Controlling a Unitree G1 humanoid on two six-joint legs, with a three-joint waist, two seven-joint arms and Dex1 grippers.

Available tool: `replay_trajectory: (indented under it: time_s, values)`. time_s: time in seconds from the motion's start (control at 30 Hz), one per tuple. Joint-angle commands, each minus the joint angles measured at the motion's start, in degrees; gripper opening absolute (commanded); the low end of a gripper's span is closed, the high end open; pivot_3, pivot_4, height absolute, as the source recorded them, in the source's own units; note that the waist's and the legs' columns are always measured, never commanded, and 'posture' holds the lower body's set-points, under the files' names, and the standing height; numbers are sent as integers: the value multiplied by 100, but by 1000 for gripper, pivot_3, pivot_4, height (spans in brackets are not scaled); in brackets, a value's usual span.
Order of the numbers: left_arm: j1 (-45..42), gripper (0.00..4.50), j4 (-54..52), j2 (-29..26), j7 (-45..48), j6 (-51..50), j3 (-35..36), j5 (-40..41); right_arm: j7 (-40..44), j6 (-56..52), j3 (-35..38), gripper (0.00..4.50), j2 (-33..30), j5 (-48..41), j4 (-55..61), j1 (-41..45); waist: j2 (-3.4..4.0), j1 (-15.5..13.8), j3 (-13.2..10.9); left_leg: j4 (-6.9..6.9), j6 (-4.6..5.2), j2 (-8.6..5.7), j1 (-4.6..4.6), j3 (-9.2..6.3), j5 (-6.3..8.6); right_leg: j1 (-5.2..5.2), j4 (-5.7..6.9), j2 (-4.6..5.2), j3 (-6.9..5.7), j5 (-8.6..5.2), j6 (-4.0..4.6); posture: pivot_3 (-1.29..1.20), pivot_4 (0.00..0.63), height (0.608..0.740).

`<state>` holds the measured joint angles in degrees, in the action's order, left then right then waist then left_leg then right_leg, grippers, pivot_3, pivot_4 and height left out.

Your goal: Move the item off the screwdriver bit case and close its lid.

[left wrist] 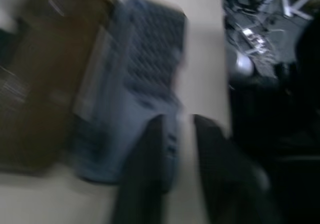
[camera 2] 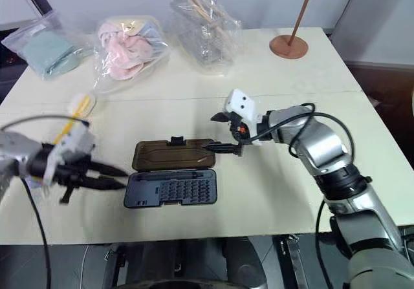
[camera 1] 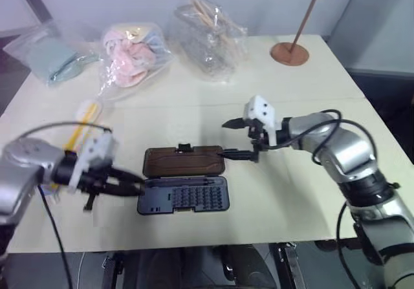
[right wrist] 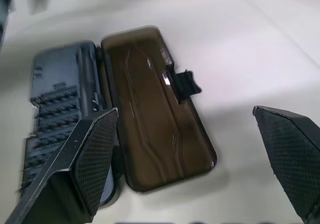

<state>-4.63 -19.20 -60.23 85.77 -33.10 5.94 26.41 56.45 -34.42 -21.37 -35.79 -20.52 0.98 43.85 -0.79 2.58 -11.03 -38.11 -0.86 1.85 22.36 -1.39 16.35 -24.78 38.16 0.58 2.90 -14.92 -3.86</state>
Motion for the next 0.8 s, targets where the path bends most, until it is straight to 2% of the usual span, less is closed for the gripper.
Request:
replay_trajectory:
  time_s: [0.03,0.2,0.5,0.53,0.57,0.63,0.8]
  values:
    - [220,47,-27,187,-593,973,-450,-820,109,420,-322,4500,365,573,-721,367,1,-27,1,0,0,-2,-2,2,0,3,-1,1,1,-1,2,0,150,737]
    - [-6,47,317,593,-1103,1311,-776,-1097,371,732,-450,4500,670,954,-1546,457,-1,-138,1,-5,-4,-4,4,8,-2,3,-4,7,0,1,-1,0,150,737]
    - [43,47,534,843,-1433,1477,-974,-1198,461,1530,-461,4500,1162,1714,-3083,669,9,-126,8,-3,-3,-3,-17,16,-2,13,2,5,3,5,2,0,150,737]
    - [90,0,505,827,-1427,1450,-992,-1187,482,1617,-457,3977,1187,1767,-3179,689,9,-127,9,-3,-3,-2,-23,15,-2,20,1,4,3,5,2,0,150,737]
    - [119,0,484,814,-1426,1432,-1003,-1176,502,1678,-446,3684,1208,1806,-3246,705,11,-127,12,-3,-3,-2,-29,15,-2,25,1,4,3,5,2,0,150,737]
    - [179,0,422,816,-1435,1388,-1006,-1118,521,1894,-464,2620,1224,1941,-3362,730,12,-128,14,-2,-3,-2,-38,15,-2,35,0,5,3,4,2,0,150,737]
    - [458,0,73,932,-1735,1138,-1032,-1025,610,2235,-464,283,1247,2146,-3284,677,22,-102,19,3,-3,-2,-76,24,-1,67,0,6,11,2,5,0,150,737]
